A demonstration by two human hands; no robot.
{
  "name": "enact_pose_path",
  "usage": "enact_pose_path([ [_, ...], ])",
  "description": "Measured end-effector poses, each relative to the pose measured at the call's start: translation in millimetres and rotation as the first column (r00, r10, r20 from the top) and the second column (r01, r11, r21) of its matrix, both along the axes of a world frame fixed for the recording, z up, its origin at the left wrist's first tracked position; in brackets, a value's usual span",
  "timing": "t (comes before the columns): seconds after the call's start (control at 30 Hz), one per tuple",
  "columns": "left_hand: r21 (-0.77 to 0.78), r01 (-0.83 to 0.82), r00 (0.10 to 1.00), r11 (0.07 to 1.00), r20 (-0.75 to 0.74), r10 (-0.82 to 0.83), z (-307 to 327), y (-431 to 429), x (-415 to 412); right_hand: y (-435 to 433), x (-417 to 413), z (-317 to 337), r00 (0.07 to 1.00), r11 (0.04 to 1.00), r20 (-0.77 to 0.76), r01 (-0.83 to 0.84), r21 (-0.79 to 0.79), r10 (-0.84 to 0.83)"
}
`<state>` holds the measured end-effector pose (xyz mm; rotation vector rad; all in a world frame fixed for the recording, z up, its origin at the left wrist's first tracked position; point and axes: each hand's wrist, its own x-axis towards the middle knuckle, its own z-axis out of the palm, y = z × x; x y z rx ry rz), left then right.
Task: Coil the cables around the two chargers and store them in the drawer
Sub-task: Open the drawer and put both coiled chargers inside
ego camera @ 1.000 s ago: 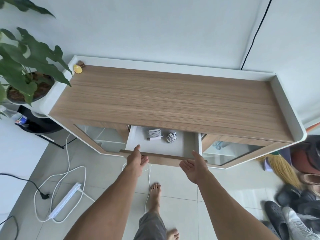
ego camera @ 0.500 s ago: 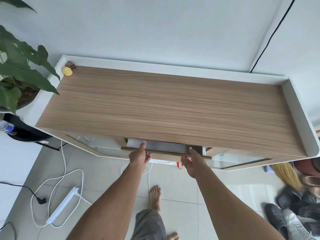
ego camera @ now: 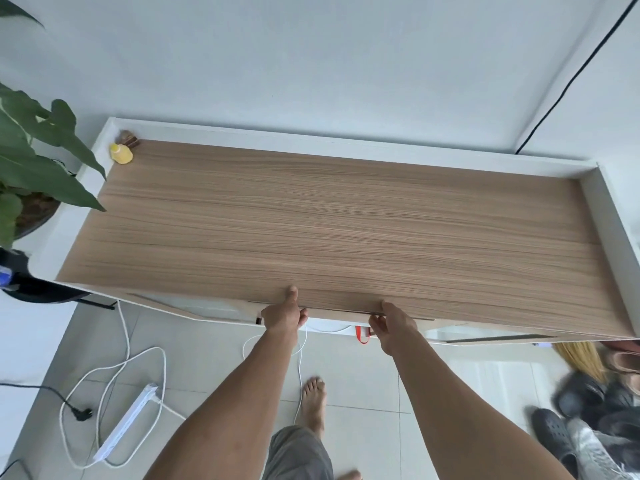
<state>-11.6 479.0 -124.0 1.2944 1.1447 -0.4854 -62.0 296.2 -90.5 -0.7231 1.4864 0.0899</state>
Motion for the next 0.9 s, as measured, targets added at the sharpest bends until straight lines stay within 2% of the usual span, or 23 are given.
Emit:
enact_pose_path([
  [0.13, -0.01, -0.011, 1.0, 1.0, 0.02, 0.011, 3.3, -2.2, 5.3, 2.7, 8.1, 3.1, 0.999, 1.0, -0.033, 0.014, -0.025, -0.015],
  [0.3, 0.006, 0.072, 0.997, 0.997, 0.032, -0.072, 4.4, -0.2, 3.7, 2.3, 9.3, 3.9, 0.998, 0.998, -0.046, -0.038, -0.044, 0.036],
  [0.4, 0.054, 0.269, 0.963, 0.962, -0.004, -0.27, 8.4, 8.6, 3.7, 3.4, 9.4, 7.5, 0.991, 0.995, -0.102, -0.09, -0.045, 0.085],
  [0.47, 0.046, 0.486, 0.873, 0.873, -0.068, -0.483, 19.3, 14.0, 4.5, 5.4, 16.7, 14.5, 0.956, 0.973, -0.238, -0.202, -0.111, 0.171],
  [0.5, 0.049, 0.607, 0.794, 0.793, -0.094, -0.601, 26.4, 16.0, 3.9, 6.2, 20.8, 15.4, 0.915, 0.942, -0.344, -0.283, -0.179, 0.21],
  [0.57, 0.127, 0.823, 0.565, 0.553, -0.099, -0.819, 38.9, 17.8, 5.7, 8.9, 28.7, 19.0, 0.832, 0.844, -0.508, -0.425, -0.327, 0.222],
  [0.63, 0.321, 0.898, 0.336, 0.3, -0.06, -0.94, 44.8, 15.8, 11.0, 14.7, 34.7, 23.9, 0.855, 0.742, -0.46, -0.467, -0.48, 0.24],
  [0.67, 0.45, 0.865, 0.271, 0.221, -0.049, -0.961, 46.1, 14.3, 15.3, 17.0, 37.0, 25.3, 0.85, 0.663, -0.428, -0.513, -0.545, 0.307],
  [0.7, 0.574, 0.8, 0.247, 0.177, -0.045, -0.968, 46.5, 12.5, 22.6, 18.9, 39.8, 22.7, 0.816, 0.565, -0.416, -0.577, -0.589, 0.401],
  [0.77, 0.752, 0.645, 0.231, 0.14, -0.018, -0.973, 43.7, 8.3, 39.9, 19.9, 46.6, 20.6, 0.69, 0.333, -0.425, -0.683, -0.65, 0.586],
  [0.83, 0.86, 0.501, 0.145, 0.099, 0.03, -0.989, 38.6, 4.9, 53.4, 18.9, 51.5, 17.7, 0.534, 0.119, -0.452, -0.73, -0.673, 0.714],
  [0.9, 0.916, 0.401, 0.046, -0.016, -0.037, -0.998, 27.0, 5.7, 60.9, 18.4, 53.8, 10.7, 0.388, -0.071, -0.503, -0.735, -0.675, 0.772],
])
